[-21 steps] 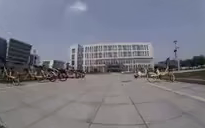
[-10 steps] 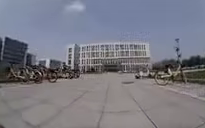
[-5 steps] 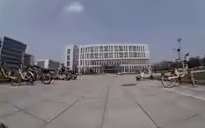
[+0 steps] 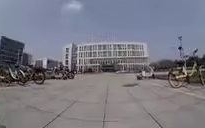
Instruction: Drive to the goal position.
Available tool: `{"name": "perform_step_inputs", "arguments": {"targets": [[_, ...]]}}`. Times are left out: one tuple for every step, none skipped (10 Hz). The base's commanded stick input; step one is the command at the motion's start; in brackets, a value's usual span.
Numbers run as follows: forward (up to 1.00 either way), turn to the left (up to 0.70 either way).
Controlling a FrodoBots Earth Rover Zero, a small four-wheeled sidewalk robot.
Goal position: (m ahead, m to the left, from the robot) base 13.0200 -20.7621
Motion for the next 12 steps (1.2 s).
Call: {"name": "perform_step_inputs", "arguments": {"targets": [[1.00, 0.00], [1.00, 0.00], [1.00, 0.00], [1.00, 0.00], [1.00, 0.00], [1.00, 0.00], [1.00, 0.00], [1.00, 0.00], [1.00, 0.00], [1.00, 0.00], [1.00, 0.00], [1.00, 0.00]]}}
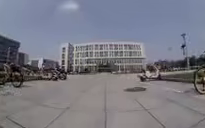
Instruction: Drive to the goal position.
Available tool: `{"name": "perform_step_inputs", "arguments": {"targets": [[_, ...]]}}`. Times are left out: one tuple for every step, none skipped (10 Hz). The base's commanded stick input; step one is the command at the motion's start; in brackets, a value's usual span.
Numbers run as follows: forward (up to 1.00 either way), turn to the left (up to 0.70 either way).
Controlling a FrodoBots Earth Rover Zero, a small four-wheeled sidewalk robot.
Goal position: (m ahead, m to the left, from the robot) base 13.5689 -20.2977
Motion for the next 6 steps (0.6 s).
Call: {"name": "perform_step_inputs", "arguments": {"targets": [[1.00, 0.00], [1.00, 0.00], [1.00, 0.00], [1.00, 0.00], [1.00, 0.00], [1.00, 0.00]]}}
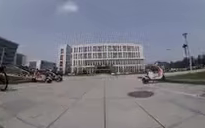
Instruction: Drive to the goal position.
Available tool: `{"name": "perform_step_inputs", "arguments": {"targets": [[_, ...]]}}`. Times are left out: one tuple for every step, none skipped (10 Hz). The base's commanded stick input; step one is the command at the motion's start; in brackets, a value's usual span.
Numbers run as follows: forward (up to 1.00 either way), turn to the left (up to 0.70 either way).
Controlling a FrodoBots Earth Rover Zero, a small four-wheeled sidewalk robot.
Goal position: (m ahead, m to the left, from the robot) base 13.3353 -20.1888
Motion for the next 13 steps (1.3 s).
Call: {"name": "perform_step_inputs", "arguments": {"targets": [[1.00, 0.00], [1.00, 0.00], [1.00, 0.00], [1.00, 0.00], [1.00, 0.00], [1.00, 0.00], [1.00, 0.00], [1.00, 0.00], [1.00, 0.00], [1.00, 0.00], [1.00, 0.00], [1.00, 0.00], [1.00, 0.00]]}}
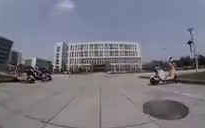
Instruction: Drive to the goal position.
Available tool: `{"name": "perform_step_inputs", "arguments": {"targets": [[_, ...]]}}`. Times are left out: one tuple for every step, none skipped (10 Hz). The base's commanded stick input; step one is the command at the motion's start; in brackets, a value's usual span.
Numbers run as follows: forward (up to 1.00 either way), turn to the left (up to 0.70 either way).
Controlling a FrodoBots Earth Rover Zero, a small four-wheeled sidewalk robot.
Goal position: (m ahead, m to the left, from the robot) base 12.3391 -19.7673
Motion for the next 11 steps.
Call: {"name": "perform_step_inputs", "arguments": {"targets": [[1.00, 0.00], [1.00, 0.00], [1.00, 0.00], [1.00, 0.00], [1.00, 0.00], [1.00, 0.00], [1.00, 0.00], [1.00, 0.00], [1.00, 0.00], [1.00, 0.00], [1.00, 0.00]]}}
